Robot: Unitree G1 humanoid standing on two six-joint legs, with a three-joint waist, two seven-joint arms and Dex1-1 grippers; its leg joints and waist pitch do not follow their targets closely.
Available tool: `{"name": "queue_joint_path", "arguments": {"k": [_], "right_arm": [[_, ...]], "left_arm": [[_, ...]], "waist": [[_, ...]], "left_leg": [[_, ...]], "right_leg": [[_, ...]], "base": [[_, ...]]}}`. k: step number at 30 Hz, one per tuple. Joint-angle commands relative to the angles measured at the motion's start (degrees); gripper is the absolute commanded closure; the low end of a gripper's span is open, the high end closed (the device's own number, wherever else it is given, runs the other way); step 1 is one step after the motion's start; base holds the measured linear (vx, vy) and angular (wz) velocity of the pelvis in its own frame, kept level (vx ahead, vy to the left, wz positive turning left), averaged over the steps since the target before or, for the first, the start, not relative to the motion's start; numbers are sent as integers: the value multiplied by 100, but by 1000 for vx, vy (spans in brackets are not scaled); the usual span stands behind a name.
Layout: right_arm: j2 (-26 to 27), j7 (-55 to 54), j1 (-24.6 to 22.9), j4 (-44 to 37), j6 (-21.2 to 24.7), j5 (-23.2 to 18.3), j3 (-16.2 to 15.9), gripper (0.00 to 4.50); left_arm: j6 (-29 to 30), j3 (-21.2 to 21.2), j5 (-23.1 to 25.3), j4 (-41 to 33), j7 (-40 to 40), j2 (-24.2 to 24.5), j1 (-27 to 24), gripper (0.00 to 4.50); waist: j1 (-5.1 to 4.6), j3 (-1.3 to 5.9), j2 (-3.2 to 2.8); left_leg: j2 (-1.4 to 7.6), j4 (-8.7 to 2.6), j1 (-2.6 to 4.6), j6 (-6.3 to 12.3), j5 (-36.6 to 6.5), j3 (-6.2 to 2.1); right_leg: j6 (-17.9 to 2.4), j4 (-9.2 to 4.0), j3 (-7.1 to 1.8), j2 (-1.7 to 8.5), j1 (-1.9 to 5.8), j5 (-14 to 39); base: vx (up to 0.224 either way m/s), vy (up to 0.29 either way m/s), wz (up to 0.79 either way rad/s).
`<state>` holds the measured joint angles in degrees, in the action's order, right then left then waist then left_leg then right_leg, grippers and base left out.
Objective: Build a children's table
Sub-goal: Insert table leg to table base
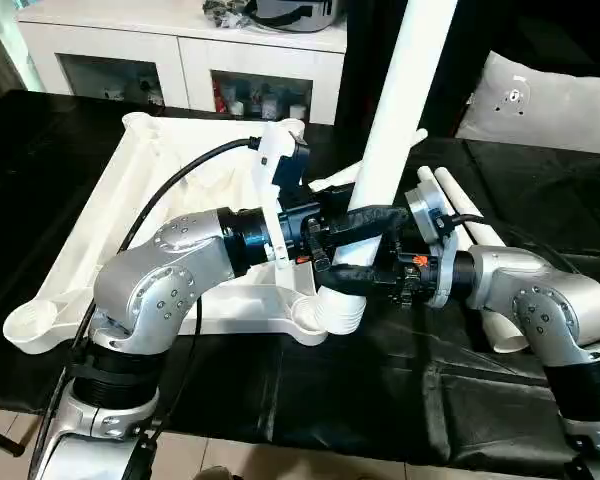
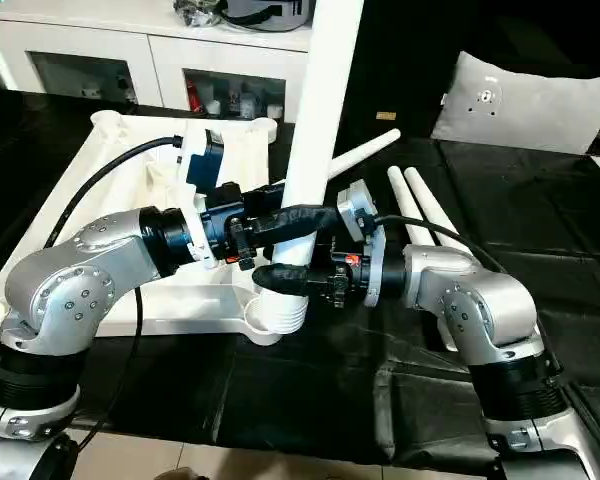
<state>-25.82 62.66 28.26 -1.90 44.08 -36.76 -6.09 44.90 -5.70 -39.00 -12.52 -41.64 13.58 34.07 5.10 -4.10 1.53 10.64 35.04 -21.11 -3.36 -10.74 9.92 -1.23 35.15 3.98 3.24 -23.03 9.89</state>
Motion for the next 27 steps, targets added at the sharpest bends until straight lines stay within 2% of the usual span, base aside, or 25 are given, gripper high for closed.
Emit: {"name": "queue_joint_path", "arguments": {"k": [1, 4, 10, 11, 15, 18, 27], "right_arm": [[-16, -82, -10, 78, 135, -35, 28, 178], [-9, -141, 7, 75, 98, 12, 14, 148], [-30, -89, -4, 66, 125, 15, -5, 143], [-32, -49, -20, 36, 161, -50, 11, 163], [-34, 0, -41, -29, 210, -141, 21, 183], [-57, 53, -67, -73, 242, -174, 9, 222], [-76, 68, -65, -31, 208, -133, -5, 248]], "left_arm": [[-99, -48, -56, -140, -91, -10, 139, 264], [-86, -48, -69, -163, -118, 4, 126, 264], [-86, -57, -67, -162, -157, 15, 130, 264], [-89, -58, -65, -156, -158, 17, 132, 264], [-95, -54, -65, -153, -164, 28, 133, 264], [-98, -50, -61, -143, -170, 24, 140, 264], [-72, -43, -57, -150, -136, 32, 154, 264]], "waist": [[8, 460, 17], [9, 458, 16], [9, 456, 21], [9, 456, 18], [9, 459, 10], [11, 458, 12], [12, 458, 15]], "left_leg": [[216, -361, 42, 38, -666, -63], [220, -363, 43, 30, -680, -65], [220, -362, 44, 19, -695, -63], [220, -363, 45, 21, -704, -64], [224, -364, 48, 32, -699, -67], [222, -363, 43, 26, -695, -64], [222, -362, 45, 17, -701, -66]], "right_leg": [[-869, -433, -284, 435, 334, 1578], [-870, -433, -284, 440, 333, 1582], [-837, -439, -285, 440, 331, 1652], [-836, -439, -284, 440, 332, 1661], [-869, -432, -283, 439, 334, 1583], [-869, -435, -283, 440, 335, 1592], [-848, -437, -283, 440, 331, 1642]], "base": [[0, 0, 0], [0, 0, 0], [0, 0, 0], [0, 0, 0], [0, 0, 0], [0, 0, 0], [0, 0, 0]]}}
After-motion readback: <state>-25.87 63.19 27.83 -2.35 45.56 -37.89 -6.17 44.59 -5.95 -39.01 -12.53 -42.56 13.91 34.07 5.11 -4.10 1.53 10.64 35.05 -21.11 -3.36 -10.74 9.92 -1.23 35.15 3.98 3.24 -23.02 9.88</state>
